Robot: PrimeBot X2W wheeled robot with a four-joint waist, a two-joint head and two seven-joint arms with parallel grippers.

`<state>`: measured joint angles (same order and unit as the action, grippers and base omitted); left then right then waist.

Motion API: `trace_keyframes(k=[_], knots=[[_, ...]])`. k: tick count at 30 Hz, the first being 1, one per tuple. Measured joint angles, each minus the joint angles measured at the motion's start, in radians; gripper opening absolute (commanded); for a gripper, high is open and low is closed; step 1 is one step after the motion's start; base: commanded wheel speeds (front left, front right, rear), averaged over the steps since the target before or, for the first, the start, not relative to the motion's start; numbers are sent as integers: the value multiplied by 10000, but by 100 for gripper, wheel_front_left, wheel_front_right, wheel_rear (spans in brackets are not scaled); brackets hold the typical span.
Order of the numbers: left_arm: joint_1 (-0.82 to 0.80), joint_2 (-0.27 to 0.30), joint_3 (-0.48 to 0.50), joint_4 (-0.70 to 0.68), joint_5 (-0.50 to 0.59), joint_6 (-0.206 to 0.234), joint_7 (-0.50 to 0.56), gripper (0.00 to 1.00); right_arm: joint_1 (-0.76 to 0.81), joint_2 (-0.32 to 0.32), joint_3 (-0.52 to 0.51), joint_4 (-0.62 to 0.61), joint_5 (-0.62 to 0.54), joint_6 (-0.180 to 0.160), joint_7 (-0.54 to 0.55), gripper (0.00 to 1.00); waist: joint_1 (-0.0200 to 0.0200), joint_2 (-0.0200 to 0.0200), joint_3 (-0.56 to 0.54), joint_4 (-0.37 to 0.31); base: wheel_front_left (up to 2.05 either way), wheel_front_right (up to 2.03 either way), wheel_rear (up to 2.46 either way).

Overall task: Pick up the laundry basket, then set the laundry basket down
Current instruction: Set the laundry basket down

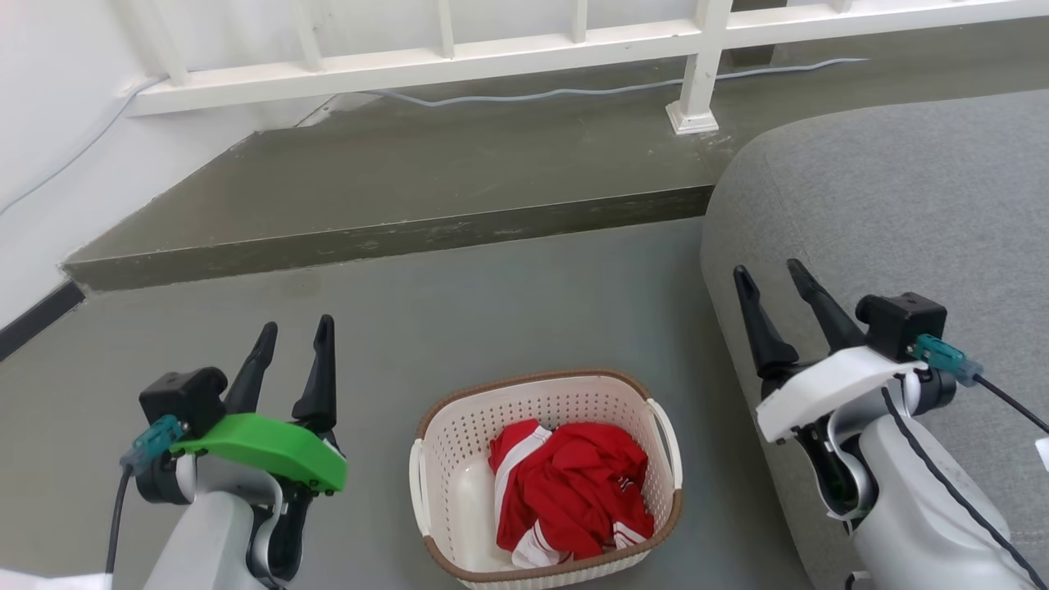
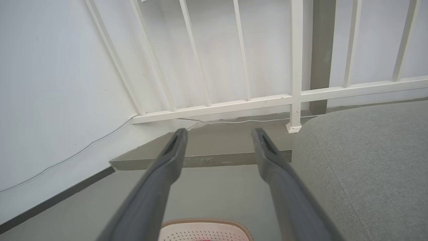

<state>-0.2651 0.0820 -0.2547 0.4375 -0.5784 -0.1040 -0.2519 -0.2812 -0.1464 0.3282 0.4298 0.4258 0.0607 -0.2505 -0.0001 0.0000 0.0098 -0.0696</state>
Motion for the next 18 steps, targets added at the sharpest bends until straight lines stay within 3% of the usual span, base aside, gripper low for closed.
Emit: trace_keyframes(k=[18], knots=[[1068,-153,506,-1072,805,79,0,100,741,-27,-384,-727,-502,-12,0,100,0,0,-58,-28,0,0,0]])
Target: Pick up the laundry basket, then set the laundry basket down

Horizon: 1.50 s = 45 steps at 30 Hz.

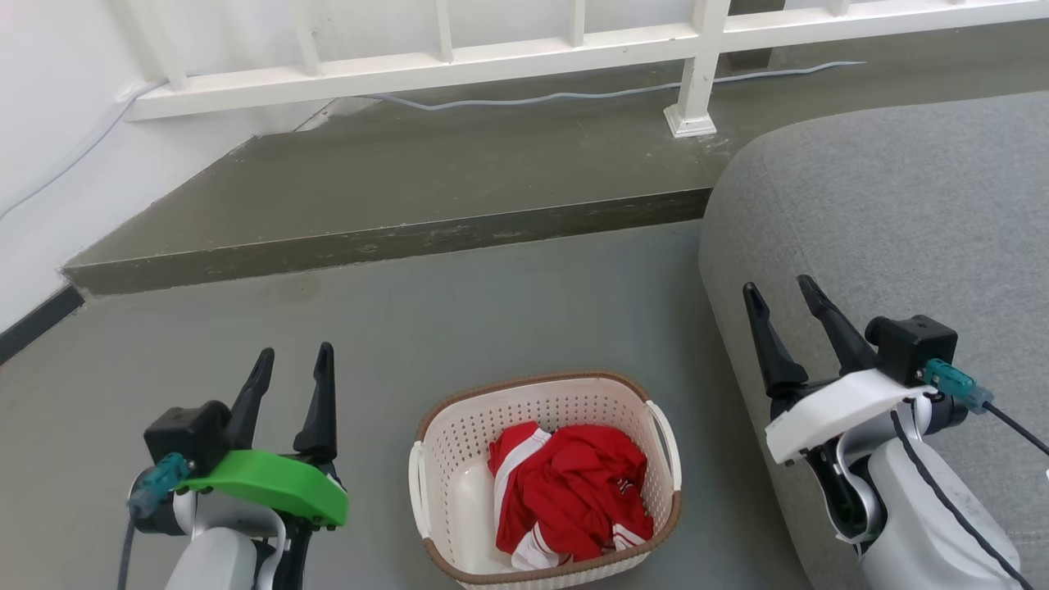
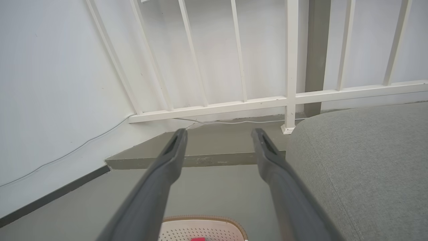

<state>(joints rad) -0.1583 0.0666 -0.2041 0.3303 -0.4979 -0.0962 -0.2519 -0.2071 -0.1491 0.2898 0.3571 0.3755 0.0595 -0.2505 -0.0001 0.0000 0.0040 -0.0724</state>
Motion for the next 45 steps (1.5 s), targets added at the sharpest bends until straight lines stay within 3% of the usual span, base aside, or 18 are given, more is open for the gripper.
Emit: trace_keyframes(k=[10,26,27,36,45], knots=[[281,-10,12,-347,901,132,0,100,167,84,-142,-234,-184,15,0,100,0,0,-4,-1,0,0,0],[616,-127,140,-466,982,178,0,100,337,194,-280,-328,-353,105,0,100,0,0,-68,-38,0,0,0],[616,-127,157,-520,982,174,0,0,341,203,-291,-330,-357,107,0,0,1,0,-74,-40,0,0,0],[988,-251,115,88,784,174,136,0,988,399,-303,213,-136,104,65,0,0,0,-80,-30,0,0,0],[975,-253,445,155,-407,171,546,0,958,462,-757,221,1007,109,464,0,0,0,-74,54,0,0,0]])
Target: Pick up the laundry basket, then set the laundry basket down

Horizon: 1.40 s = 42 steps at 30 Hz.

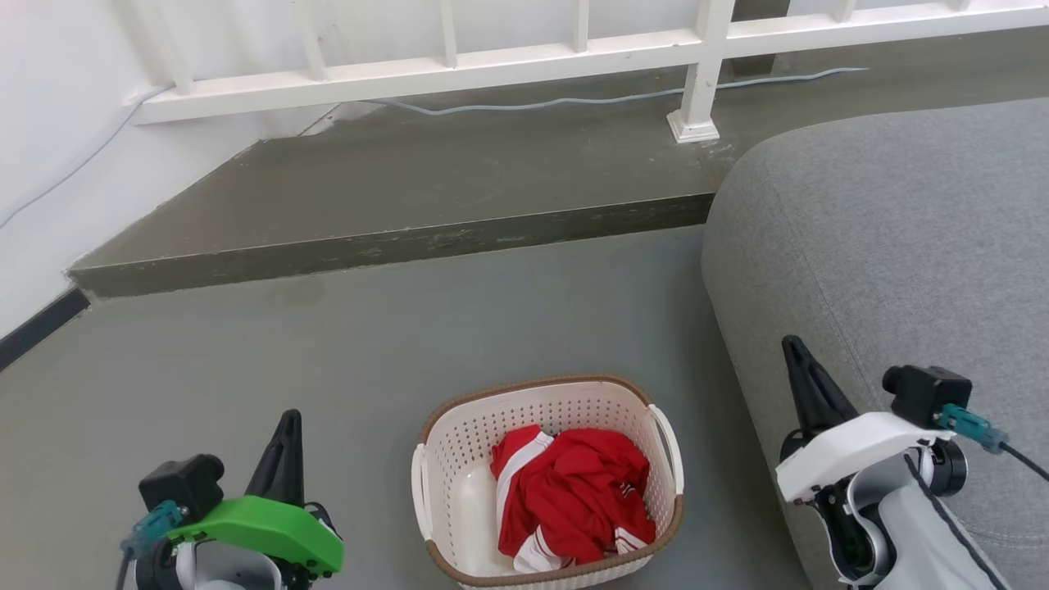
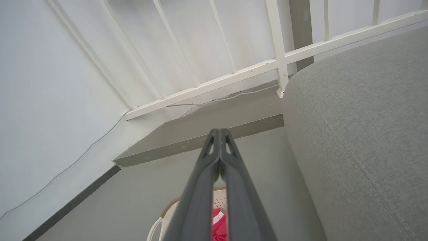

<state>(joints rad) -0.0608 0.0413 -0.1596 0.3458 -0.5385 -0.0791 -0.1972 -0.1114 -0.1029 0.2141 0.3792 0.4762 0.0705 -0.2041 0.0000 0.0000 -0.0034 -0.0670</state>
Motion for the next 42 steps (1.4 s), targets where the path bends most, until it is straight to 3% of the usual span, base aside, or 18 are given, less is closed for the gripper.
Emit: trace_keyframes(k=[42], knots=[[-12,-21,1183,-213,-4715,-178,1465,0,6,276,-1638,-336,5116,180,1528,0,0,0,25,309,0,0,0]])
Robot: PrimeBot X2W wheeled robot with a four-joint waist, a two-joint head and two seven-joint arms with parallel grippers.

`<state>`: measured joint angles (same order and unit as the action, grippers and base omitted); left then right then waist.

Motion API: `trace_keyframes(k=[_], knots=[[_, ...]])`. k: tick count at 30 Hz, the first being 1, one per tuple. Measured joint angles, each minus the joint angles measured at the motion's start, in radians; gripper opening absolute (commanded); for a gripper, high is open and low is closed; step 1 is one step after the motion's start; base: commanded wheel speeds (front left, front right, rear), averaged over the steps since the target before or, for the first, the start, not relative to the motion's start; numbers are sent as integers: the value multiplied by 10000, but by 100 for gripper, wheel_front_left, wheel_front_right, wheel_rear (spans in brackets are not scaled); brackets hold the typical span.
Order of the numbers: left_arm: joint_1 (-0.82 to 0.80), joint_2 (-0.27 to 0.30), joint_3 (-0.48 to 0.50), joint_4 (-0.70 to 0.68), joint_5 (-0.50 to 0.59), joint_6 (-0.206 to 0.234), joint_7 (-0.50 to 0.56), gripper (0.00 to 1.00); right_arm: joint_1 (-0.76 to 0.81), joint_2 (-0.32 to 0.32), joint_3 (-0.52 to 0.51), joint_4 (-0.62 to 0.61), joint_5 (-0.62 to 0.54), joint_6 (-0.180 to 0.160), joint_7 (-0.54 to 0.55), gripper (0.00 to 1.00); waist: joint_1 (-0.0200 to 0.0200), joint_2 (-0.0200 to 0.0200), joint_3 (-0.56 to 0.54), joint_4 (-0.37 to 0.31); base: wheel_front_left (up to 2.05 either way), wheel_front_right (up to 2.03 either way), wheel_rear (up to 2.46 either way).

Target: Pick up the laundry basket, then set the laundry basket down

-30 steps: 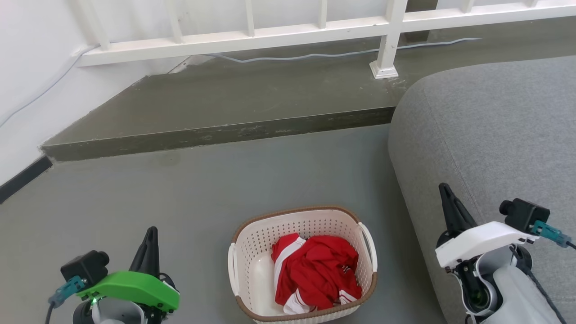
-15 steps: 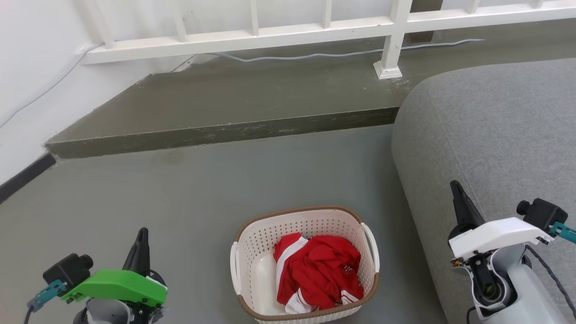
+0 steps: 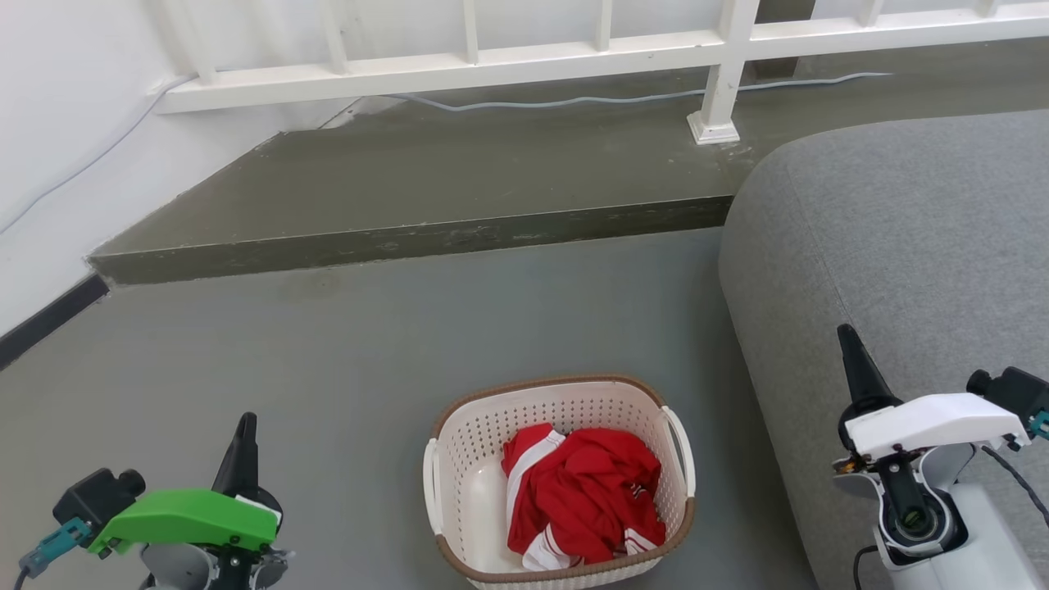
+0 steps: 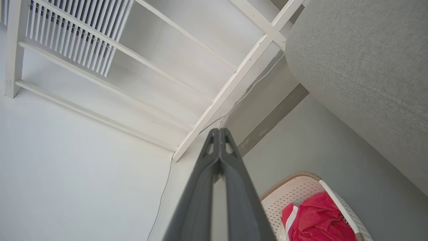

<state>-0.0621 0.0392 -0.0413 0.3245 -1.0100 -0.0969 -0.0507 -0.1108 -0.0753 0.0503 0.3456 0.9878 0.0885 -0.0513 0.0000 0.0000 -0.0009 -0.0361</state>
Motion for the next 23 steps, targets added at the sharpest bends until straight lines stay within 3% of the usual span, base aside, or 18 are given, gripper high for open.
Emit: trace_keyframes(k=[23], knots=[[-3,-17,598,-165,-2746,-98,779,0,27,144,-894,-265,2826,161,788,0,0,0,17,171,0,0,0]])
